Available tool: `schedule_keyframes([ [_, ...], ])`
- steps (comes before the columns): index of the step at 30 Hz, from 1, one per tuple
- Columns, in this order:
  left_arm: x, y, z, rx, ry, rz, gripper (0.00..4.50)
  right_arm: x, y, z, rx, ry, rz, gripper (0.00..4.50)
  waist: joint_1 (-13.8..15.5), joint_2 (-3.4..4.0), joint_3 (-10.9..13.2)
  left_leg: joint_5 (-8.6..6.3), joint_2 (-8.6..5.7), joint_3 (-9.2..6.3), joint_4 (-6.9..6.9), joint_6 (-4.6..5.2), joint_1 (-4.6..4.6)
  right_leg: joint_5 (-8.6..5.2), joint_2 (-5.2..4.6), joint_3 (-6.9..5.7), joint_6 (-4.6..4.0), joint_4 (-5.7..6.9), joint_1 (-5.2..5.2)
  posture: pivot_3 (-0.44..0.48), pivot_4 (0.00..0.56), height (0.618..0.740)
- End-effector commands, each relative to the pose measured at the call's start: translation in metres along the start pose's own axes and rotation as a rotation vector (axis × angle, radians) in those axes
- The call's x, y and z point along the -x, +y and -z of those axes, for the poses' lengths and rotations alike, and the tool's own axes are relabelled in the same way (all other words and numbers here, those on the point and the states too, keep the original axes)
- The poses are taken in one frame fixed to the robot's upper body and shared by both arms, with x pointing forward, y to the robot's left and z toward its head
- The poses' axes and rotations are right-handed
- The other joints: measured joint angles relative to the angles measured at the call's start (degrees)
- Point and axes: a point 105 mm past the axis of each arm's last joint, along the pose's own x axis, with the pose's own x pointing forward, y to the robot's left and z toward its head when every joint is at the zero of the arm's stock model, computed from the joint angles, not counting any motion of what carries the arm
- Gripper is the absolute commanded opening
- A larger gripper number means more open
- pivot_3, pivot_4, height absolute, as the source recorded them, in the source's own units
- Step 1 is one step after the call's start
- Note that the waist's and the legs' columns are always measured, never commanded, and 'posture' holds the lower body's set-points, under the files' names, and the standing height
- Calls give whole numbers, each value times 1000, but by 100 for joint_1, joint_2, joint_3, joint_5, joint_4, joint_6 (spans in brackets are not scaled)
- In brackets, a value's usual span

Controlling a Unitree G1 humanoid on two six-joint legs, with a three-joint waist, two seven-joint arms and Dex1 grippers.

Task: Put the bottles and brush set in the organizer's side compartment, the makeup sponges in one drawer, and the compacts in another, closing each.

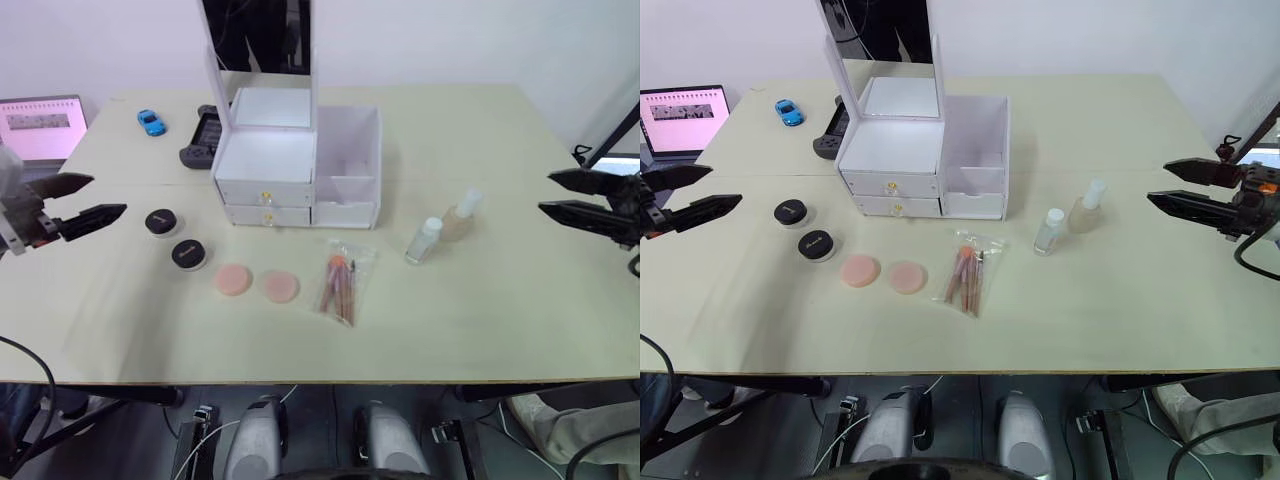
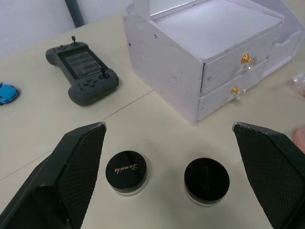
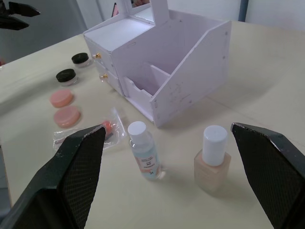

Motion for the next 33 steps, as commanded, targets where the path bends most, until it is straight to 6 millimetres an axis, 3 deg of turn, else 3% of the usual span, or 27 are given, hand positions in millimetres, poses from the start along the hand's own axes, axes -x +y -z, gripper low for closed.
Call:
schedule_keyframes([
  [1, 7, 1, -14, -56, -6, 5, 4500, 1, 5, -13, 44, -37, -9, 4450, 0, 0, 0, 0, 0, 0, 0, 0, 0, 0, 0, 0, 0, 0, 0, 0, 150, 740],
  [26, 5, -10, -7, -21, 26, 62, 4500, -1, 9, -10, 35, -27, -10, 4450, 6, -1, 0, 0, 0, 0, 1, 0, 0, 0, 0, 0, 0, 0, 0, 0, 150, 740],
  [33, 6, -7, -17, 19, -41, 32, 4500, -9, 14, -18, 69, 8, -22, 4450, 2, 0, 0, 0, 0, 0, 1, 0, 0, 0, 0, 1, 0, 0, 0, 0, 150, 740],
])
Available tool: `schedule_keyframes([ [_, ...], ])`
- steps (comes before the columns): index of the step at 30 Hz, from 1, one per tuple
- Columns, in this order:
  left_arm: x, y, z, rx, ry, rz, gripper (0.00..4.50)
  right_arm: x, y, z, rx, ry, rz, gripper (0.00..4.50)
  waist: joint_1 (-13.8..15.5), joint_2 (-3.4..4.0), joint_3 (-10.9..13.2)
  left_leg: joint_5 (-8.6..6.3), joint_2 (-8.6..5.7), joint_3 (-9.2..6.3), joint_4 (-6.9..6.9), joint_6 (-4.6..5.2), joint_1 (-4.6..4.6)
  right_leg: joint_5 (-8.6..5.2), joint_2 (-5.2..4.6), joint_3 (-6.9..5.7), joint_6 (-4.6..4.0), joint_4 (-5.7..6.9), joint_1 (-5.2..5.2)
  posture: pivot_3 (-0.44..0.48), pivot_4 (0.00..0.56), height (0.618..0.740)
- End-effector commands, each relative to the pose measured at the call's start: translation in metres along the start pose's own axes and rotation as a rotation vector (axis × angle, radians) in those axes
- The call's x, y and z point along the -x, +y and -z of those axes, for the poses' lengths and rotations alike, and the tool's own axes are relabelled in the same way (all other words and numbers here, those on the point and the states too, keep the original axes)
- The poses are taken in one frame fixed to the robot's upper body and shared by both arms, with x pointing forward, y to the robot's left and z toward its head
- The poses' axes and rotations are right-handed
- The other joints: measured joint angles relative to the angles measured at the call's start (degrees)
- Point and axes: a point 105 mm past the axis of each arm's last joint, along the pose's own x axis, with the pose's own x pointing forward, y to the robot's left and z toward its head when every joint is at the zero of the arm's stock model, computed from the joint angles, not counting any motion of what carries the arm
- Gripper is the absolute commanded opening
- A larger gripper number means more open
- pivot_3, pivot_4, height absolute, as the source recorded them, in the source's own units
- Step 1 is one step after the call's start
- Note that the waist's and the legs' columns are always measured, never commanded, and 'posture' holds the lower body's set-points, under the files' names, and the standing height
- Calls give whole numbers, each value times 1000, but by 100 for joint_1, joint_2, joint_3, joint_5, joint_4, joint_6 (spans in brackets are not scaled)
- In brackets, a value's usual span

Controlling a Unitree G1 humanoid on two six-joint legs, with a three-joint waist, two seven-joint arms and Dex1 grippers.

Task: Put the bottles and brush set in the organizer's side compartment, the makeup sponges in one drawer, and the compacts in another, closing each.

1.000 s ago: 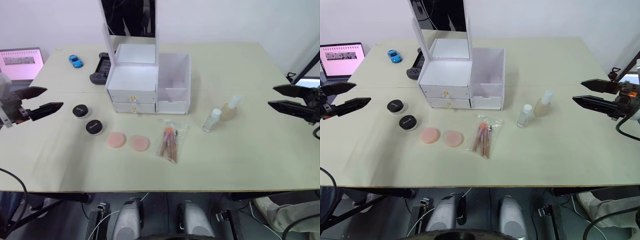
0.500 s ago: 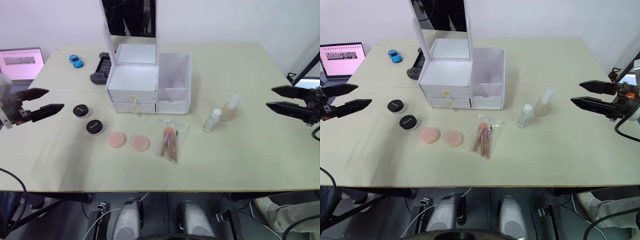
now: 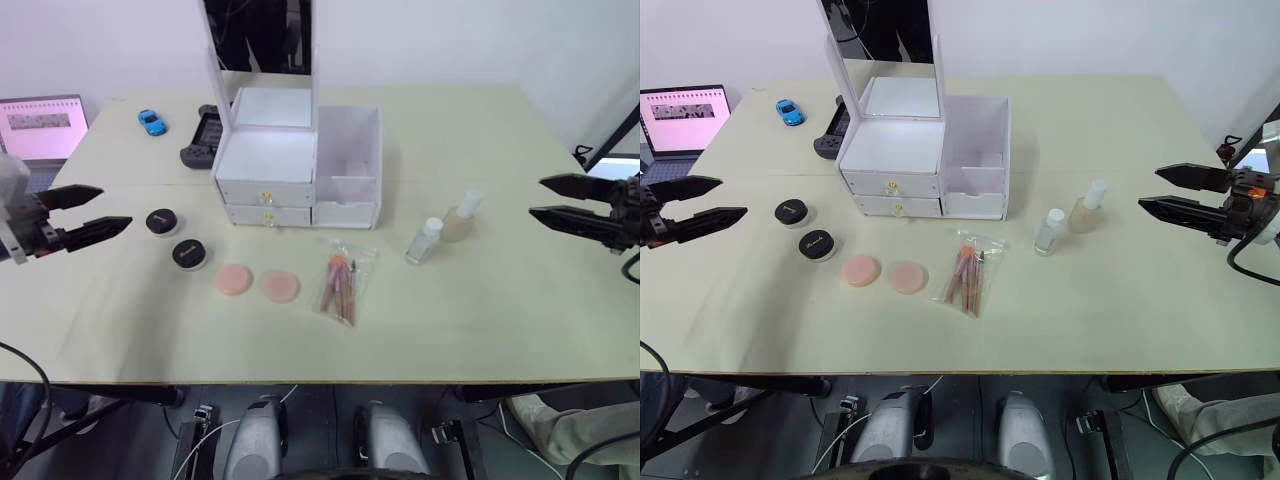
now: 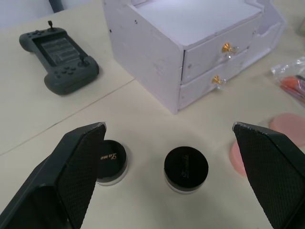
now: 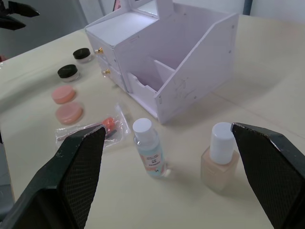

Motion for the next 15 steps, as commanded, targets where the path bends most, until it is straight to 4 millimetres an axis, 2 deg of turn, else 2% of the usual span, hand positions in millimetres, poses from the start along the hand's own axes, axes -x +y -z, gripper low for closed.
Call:
schedule_keyframes([
  [1, 5, -6, -16, -25, -46, 6, 4500, -8, 14, -25, 78, -11, -37, 4450, -7, 0, 0, 0, 0, 0, 0, 0, 0, 0, 0, 1, 0, 0, 0, 0, 150, 740],
  [5, -9, -33, -18, 43, -98, 78, 4500, -30, 37, -33, 147, 10, -112, 4450, -13, 0, 0, 0, 3, -1, -2, 0, 0, 0, 1, 3, -1, 3, -4, 0, 150, 740],
  [8, -22, -48, -21, 39, -110, 103, 4500, -46, 48, -36, 160, 5, -130, 4450, -5, -13, -1, 0, 3, -2, 0, 0, 0, 0, 1, 4, -1, 3, -3, 0, 150, 740],
  [12, -44, -83, -44, 23, -194, 179, 4500, -65, 63, -38, 196, -6, -145, 4450, 40, -34, 4, 0, 3, -6, 6, 0, -1, 2, 1, 4, -3, 2, 3, 0, 150, 740],
  [15, -55, -106, -55, 5, -212, 237, 4500, -70, 70, -37, 185, 4, -144, 4450, 76, -40, 7, 0, 2, -7, 12, 0, -5, 2, 1, 4, -1, 2, 5, 0, 150, 740],
])
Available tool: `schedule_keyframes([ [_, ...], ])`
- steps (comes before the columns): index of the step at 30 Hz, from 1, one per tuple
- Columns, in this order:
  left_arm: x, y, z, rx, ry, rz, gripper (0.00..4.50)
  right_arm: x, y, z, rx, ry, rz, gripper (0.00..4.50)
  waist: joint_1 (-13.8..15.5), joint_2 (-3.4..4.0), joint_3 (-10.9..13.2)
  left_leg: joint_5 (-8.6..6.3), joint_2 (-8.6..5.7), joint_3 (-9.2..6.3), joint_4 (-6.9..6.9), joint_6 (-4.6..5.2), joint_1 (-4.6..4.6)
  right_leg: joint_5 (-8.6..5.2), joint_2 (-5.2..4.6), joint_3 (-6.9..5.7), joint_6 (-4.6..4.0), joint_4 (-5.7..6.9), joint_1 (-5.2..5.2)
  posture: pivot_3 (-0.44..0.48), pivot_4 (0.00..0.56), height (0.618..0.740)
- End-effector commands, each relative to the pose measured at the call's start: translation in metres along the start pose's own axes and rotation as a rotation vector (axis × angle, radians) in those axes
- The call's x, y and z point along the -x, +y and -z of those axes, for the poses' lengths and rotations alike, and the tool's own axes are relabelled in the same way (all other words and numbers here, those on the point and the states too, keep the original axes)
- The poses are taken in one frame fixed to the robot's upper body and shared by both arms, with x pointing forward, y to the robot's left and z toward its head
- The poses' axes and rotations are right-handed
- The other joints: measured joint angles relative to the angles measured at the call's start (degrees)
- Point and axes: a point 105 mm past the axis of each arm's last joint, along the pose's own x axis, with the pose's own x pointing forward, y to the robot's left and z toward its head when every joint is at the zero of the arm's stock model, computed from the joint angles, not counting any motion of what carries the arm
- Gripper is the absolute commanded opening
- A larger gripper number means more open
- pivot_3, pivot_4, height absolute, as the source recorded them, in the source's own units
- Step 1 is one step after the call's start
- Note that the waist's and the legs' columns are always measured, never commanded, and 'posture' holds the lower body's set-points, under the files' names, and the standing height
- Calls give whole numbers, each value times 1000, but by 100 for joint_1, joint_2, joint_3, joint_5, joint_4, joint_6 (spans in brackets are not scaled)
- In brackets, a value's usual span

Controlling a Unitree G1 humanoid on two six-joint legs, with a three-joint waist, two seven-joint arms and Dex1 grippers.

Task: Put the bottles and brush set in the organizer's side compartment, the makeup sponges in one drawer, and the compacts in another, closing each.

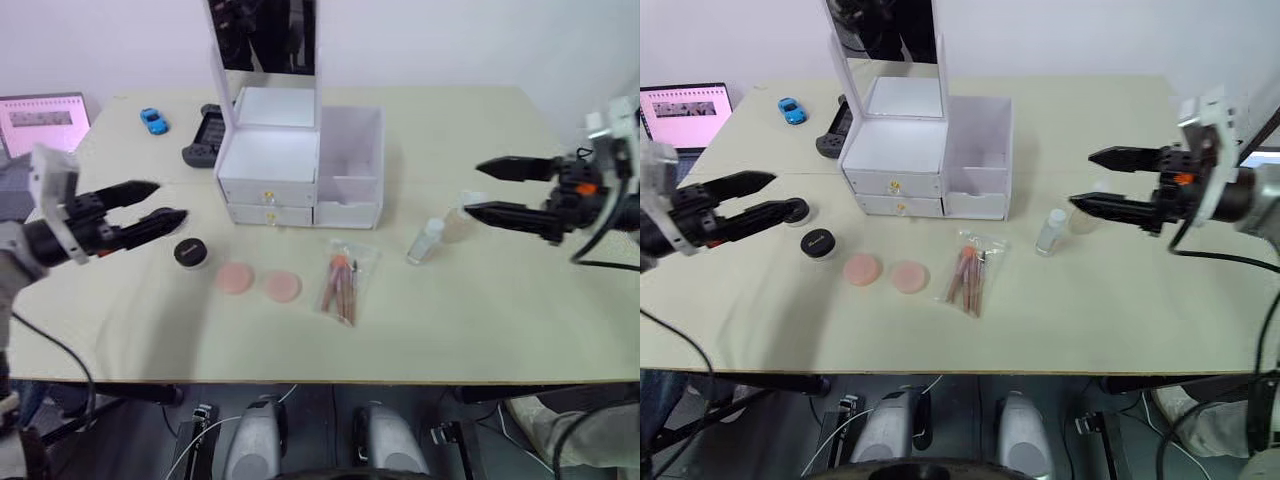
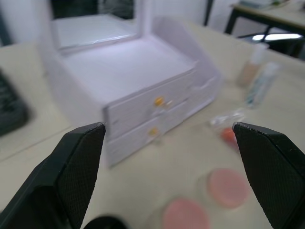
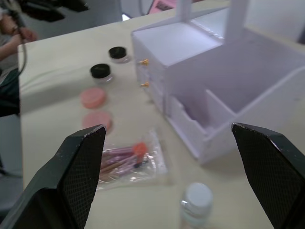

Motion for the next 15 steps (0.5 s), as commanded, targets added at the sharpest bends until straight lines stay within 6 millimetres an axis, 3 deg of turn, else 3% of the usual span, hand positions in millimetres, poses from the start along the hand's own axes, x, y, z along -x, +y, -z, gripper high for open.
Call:
schedule_keyframes([
  [1, -16, -23, -20, -54, -33, 61, 4500, -1, 8, -13, 42, -14, 14, 4450, 31, -1, 0, 0, 0, 0, 3, 1, 0, 0, 0, 0, 0, 0, 1, 0, 150, 740],
  [6, -47, -44, -29, -79, 2, 170, 4500, 2, 18, -7, 27, -17, 67, 4450, 100, -7, -2, 0, 0, -9, 12, 1, 5, 0, 6, -3, 0, 1, 12, 0, 150, 740],
  [15, -98, -76, -50, -159, 73, 365, 4500, 61, 4, 35, -76, 19, 440, 4450, 151, -37, 0, -4, -3, -11, 19, 7, 8, 0, 7, -4, 1, -8, 25, 0, 150, 740],
])
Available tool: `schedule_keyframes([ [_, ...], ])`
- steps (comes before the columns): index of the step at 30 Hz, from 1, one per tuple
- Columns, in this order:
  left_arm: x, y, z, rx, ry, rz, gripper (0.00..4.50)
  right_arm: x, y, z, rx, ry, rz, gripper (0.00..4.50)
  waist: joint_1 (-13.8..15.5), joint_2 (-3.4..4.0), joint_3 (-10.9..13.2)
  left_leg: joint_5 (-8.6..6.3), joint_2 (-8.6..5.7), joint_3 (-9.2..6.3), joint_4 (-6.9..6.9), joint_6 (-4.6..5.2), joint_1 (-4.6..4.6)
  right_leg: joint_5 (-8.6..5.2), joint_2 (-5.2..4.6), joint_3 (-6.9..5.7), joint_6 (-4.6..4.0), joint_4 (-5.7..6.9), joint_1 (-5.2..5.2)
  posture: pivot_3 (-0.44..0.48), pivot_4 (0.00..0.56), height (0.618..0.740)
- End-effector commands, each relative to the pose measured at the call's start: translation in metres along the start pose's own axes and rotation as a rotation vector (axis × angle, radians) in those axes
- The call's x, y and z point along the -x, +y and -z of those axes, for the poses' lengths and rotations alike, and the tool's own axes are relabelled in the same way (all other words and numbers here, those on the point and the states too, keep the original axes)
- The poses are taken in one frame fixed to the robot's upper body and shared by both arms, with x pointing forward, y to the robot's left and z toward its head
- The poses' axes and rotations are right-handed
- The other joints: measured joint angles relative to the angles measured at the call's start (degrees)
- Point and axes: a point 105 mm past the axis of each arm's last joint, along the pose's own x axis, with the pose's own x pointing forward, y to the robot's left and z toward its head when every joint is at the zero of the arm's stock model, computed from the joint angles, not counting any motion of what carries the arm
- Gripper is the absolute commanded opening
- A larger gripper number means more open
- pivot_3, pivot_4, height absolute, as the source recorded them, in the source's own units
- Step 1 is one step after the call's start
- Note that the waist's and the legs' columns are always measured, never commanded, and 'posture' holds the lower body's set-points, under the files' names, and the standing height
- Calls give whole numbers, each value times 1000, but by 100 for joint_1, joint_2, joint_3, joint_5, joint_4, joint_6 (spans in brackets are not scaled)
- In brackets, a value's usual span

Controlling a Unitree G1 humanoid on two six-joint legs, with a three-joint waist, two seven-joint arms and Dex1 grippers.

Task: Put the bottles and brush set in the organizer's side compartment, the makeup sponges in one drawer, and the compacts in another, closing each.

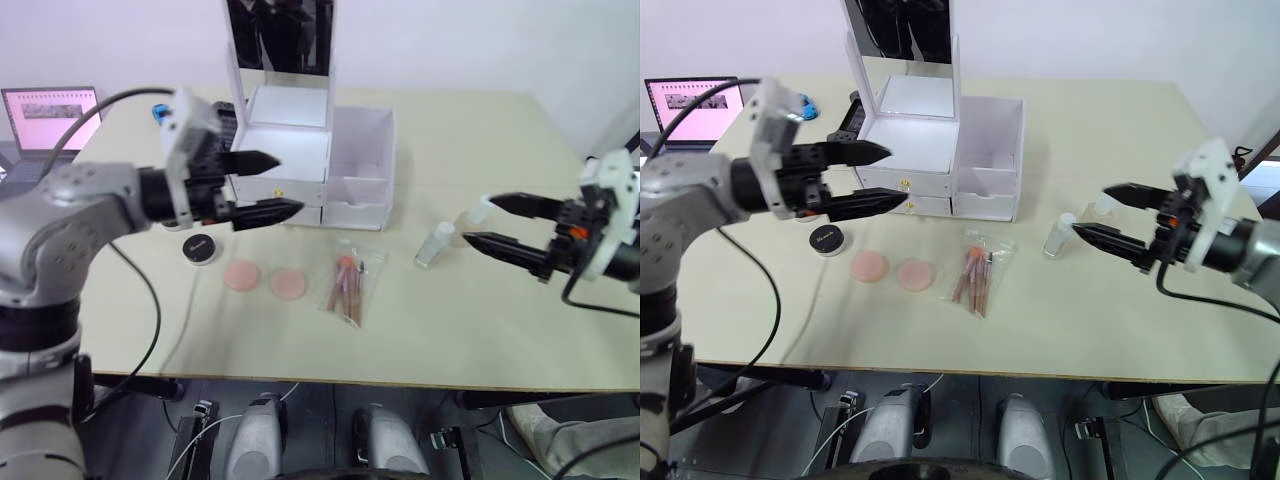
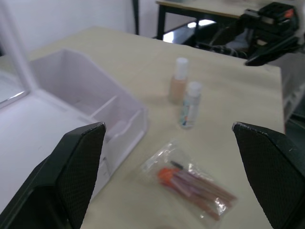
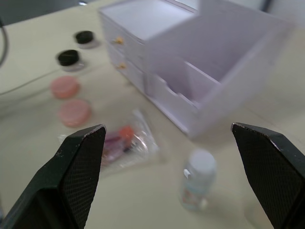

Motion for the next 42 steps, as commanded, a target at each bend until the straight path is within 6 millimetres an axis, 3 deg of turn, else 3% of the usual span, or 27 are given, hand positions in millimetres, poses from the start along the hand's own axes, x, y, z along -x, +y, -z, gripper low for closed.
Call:
schedule_keyframes([
  [1, -10, -1, -14, -61, -18, 36, 4500, 22, -11, -5, 3, -53, 140, 4450, -23, 0, 0, 0, 0, 0, -1, 0, 1, 0, 1, 0, 0, 0, -1, 0, 150, 740],
  [3, -14, -5, -24, -59, -72, 74, 4500, 26, -14, 7, -52, -38, 177, 4450, -67, 0, 0, 0, 1, -3, -2, 1, 4, 0, 3, 0, -1, 2, 1, 0, 150, 740],
  [7, -18, -10, -25, -61, -103, 108, 4500, 23, -27, 19, -81, -56, 253, 4450, -107, 1, 0, -1, 2, -5, -2, 2, 4, -1, 5, 3, -1, 2, -1, 0, 150, 740],
  [13, -19, -12, -25, -62, -125, 91, 4500, 0, -38, 28, 43, -59, 309, 4450, -79, -1, 2, -1, 2, -6, -1, 3, 2, -1, 6, 4, 0, -1, -2, 0, 150, 740],
  [16, -16, -17, -24, -62, -134, 82, 4500, -21, -44, 37, 30, -83, 342, 4450, -86, -4, 1, 0, 2, -6, 0, 3, 2, -1, 6, 4, 0, -1, -1, 0, 150, 740],
  [21, -12, -19, -17, -63, -106, 42, 4500, -34, -52, 36, -43, -152, 339, 4450, -66, -4, 2, 0, 2, -8, -2, 2, 2, -1, 7, 3, 0, 0, -1, 0, 150, 740],
  [25, -8, -21, -17, -55, -101, 34, 4500, -44, -59, 45, -59, -136, 345, 3184, -77, -5, 2, 0, 2, -7, 1, 2, 2, -1, 7, 3, 0, -1, 1, 0, 150, 740],
  [42, -3, -18, -15, -69, -72, -17, 4500, -66, -73, 50, 0, -126, 373, 3184, -81, -3, 2, 0, 2, -7, -3, 2, 3, -1, 7, 3, 0, -1, -1, 0, 150, 740],
])
